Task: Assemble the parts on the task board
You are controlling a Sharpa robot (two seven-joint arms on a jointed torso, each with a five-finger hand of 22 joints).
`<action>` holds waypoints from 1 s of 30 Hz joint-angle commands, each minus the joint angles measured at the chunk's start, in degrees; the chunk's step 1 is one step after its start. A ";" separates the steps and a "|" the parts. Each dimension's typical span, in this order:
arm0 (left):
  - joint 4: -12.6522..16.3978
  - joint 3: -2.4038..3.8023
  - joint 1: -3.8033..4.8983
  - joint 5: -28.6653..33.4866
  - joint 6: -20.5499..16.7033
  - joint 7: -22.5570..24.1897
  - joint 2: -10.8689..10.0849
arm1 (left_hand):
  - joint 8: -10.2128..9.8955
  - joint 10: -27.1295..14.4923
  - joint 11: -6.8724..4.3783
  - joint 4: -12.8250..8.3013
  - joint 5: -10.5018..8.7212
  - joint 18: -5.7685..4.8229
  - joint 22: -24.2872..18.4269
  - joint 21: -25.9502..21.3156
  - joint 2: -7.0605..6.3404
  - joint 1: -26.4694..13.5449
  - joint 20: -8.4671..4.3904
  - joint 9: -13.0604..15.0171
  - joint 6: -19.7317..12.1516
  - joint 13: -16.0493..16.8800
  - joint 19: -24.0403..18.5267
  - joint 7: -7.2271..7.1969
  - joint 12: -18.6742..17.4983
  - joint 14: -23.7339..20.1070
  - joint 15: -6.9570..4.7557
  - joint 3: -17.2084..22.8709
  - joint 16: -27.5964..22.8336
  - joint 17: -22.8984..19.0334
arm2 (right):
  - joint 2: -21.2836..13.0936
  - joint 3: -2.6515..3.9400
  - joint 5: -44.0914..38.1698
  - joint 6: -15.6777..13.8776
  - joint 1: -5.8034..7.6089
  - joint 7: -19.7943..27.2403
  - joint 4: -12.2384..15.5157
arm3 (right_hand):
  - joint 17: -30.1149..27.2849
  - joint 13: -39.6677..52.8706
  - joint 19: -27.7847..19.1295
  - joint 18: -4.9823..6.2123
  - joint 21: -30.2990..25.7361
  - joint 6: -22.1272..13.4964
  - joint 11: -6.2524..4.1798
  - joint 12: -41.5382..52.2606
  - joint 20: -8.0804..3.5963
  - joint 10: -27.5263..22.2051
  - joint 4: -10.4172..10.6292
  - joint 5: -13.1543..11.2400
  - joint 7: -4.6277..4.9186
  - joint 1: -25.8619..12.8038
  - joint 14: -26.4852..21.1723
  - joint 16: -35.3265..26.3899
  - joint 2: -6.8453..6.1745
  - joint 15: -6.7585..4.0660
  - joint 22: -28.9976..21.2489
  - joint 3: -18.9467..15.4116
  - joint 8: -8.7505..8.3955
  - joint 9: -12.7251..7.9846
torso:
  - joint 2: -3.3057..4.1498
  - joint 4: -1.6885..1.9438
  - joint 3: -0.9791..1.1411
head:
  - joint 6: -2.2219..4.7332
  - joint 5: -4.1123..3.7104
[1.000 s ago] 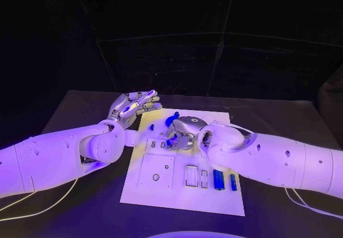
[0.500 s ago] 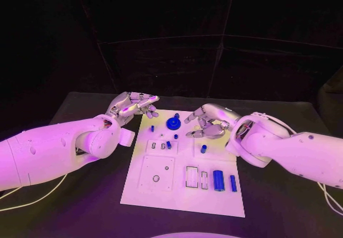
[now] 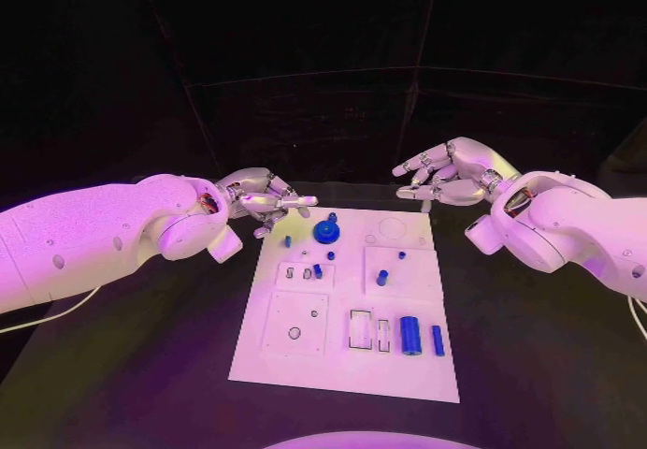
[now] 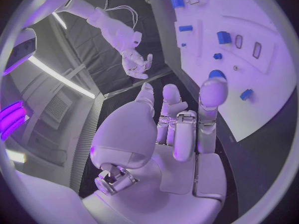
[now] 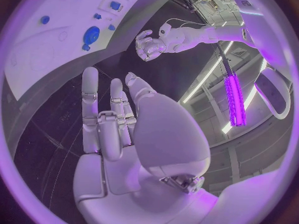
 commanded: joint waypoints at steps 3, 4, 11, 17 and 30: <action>-0.85 -0.13 1.12 -11.77 8.42 -18.13 2.07 | 4.80 2.84 -0.91 3.63 -0.45 -1.38 6.98 5.19 0.56 -1.41 -0.76 3.62 -0.59 8.50 0.74 -1.13 7.07 5.96 -0.89 -2.72 0.92 14.93 | 0.16 0.24 5.34 0.00 0.18 4.77 -1.50 | -27.12 -0.53 2.87 0.39 -2.41 -0.16 -0.34 -0.68 -0.64 1.71 0.13 0.52 -0.47 -1.05 -9.30 -40.59 -1.28 -0.44 -1.54 -0.01 -0.16 -0.06 | -0.61 -0.07 0.52 | -0.35 0.06; -1.15 -0.33 1.31 -12.18 9.11 -19.66 2.65 | 5.53 2.84 -1.03 4.11 -0.47 -1.45 7.64 5.69 0.67 -1.70 -0.90 4.28 -0.94 8.84 0.77 -1.23 7.40 5.89 -0.98 -3.26 0.79 14.66 | 0.26 0.27 5.38 -0.19 0.21 4.72 -1.82 | -26.72 -0.30 3.35 0.35 -2.47 -0.26 -0.44 -0.33 -0.70 2.00 0.18 0.62 -0.45 -1.32 -7.84 -40.24 -1.45 -0.48 -1.59 -0.29 -0.19 -0.07 | -0.66 -0.04 0.57 | -0.38 0.12; -3.68 -3.36 2.85 -13.37 11.50 -26.35 6.91 | 8.76 0.42 -0.94 3.87 -0.47 -0.81 4.25 3.57 1.96 -1.12 -1.09 7.81 -4.52 6.52 -0.77 -1.13 5.82 5.06 -1.03 -5.58 -0.84 11.44 | 1.46 0.35 5.52 -1.11 0.43 4.29 -4.07 | -28.54 0.64 3.41 0.17 -3.25 -1.43 -0.08 0.82 -0.46 0.48 0.38 1.48 -0.07 -2.25 -7.21 -42.90 -1.96 -0.14 -1.89 -1.64 -0.28 -0.12 | -0.82 -0.05 0.80 | -0.74 0.33; -5.07 -4.67 3.24 -13.54 11.49 -28.04 9.61 | 10.35 0.64 -0.95 3.80 -0.45 -0.98 5.46 4.27 2.31 0.11 -1.03 9.40 -5.43 7.17 -0.38 -1.17 6.38 5.34 -1.00 -5.98 -0.34 12.44 | 2.63 0.36 5.54 -1.60 0.53 4.18 -5.73 | -31.80 0.41 1.56 0.08 -5.01 -1.37 0.55 0.86 0.15 -2.59 0.43 1.75 0.41 -2.36 -10.11 -47.47 -1.81 0.56 -2.61 -2.26 0.39 0.05 | -0.81 0.00 0.71 | -0.76 0.27; -6.69 -6.57 3.35 -13.60 10.23 -29.96 13.51 | 13.36 1.89 -1.45 4.13 -0.46 -1.65 9.90 7.10 2.51 -1.22 -1.33 12.23 -6.18 8.57 1.06 -1.74 7.77 5.92 -1.38 -8.20 0.84 14.76 | 4.16 0.36 5.04 -3.19 0.58 3.06 -7.43 | -32.56 0.20 1.28 0.15 -6.10 -1.80 0.85 2.36 0.56 -4.15 1.18 4.88 0.62 -3.72 -10.50 -48.26 -2.00 0.89 -3.02 -3.86 1.11 0.06 | -0.61 -0.06 0.49 | -0.93 0.27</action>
